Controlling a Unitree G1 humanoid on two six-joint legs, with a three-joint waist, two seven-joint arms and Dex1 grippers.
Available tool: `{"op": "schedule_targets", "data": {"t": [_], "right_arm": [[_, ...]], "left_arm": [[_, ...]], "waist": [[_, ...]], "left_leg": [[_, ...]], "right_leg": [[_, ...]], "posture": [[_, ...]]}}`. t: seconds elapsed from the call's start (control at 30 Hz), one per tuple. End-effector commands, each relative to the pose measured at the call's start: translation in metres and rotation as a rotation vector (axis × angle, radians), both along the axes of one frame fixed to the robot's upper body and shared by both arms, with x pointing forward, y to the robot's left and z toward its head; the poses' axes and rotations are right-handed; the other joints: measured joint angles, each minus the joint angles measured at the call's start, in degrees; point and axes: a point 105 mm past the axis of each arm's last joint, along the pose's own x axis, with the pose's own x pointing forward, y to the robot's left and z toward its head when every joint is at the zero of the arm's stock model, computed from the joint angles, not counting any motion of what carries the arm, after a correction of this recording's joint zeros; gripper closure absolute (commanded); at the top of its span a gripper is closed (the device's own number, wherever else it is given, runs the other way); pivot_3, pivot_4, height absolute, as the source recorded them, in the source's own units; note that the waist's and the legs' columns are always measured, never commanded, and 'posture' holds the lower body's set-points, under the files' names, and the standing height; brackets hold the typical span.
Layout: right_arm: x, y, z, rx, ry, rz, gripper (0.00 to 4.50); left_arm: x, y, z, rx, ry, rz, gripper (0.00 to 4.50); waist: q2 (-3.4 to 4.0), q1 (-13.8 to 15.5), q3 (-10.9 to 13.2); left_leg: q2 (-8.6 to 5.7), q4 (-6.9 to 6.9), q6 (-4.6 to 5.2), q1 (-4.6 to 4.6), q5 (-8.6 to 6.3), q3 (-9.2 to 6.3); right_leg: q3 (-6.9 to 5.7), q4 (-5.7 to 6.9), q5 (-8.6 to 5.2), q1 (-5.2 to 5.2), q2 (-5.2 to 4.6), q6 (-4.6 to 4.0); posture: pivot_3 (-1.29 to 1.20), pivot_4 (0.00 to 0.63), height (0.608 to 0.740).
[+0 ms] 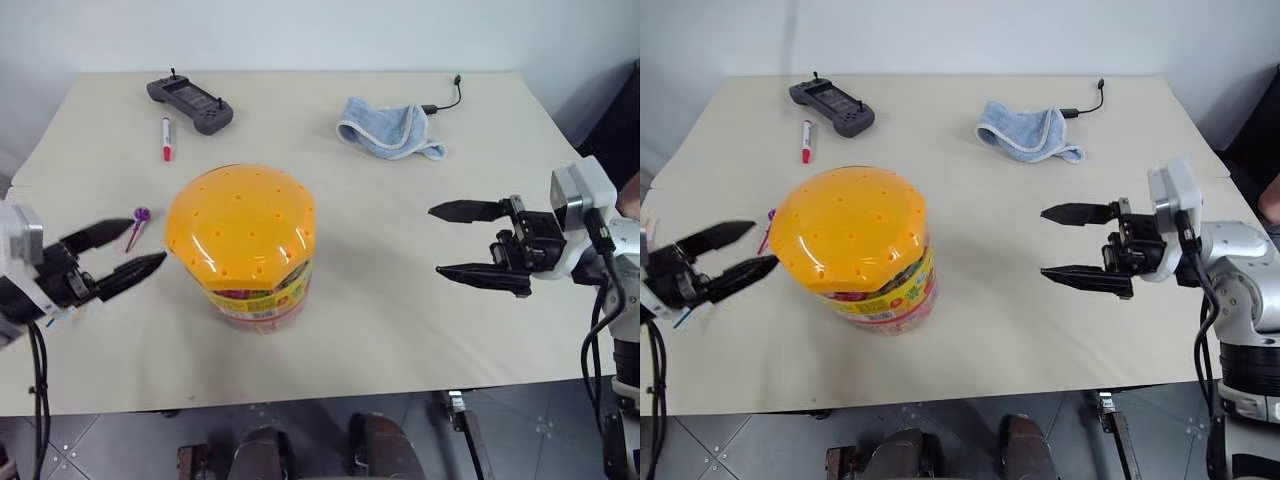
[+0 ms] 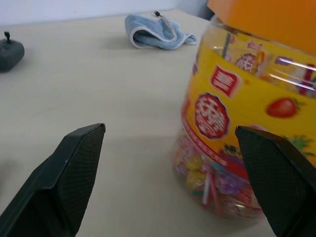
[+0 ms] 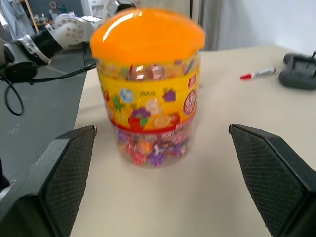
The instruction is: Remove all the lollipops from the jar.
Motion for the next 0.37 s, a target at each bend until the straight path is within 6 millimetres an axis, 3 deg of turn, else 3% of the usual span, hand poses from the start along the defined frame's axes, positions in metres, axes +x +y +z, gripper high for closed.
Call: {"op": "schedule_targets", "data": {"t": [0.03,0.17,0.37], "right_arm": [[-0.006,-0.007,-0.009,-0.071,-0.009,0.016,0.0],[-0.007,-0.02,-0.036,-0.155,0.04,0.004,0.0],[0.009,-0.029,-0.056,-0.133,0.063,-0.118,0.0]], "left_arm": [[-0.021,-0.002,-0.012,0.017,0.027,-0.033,0.02],[-0.043,0.0,-0.032,0.046,0.106,-0.086,0.02],[-0.048,0.006,-0.045,0.098,0.148,-0.095,0.02]], "waist": [[0.0,0.0,0.0],[0.0,0.4,0.0],[0.01,1.2,0.0]], "left_leg": [[0.0,-0.01,0.01,0.01,-0.01,0.01],[0.0,-0.02,0.02,0.01,-0.02,0.01],[0.01,0.13,0.03,0.02,-0.03,0.02]], "right_leg": [[0.0,0.0,0.0,0.0,-0.01,0.0],[-0.01,-0.07,0.0,0.03,0.0,0.0],[0.0,-0.1,0.0,0.11,-0.01,0.0]], "posture": [[0.0,0.15,0.74],[0.0,0.15,0.74],[0.0,0.15,0.74]]}}
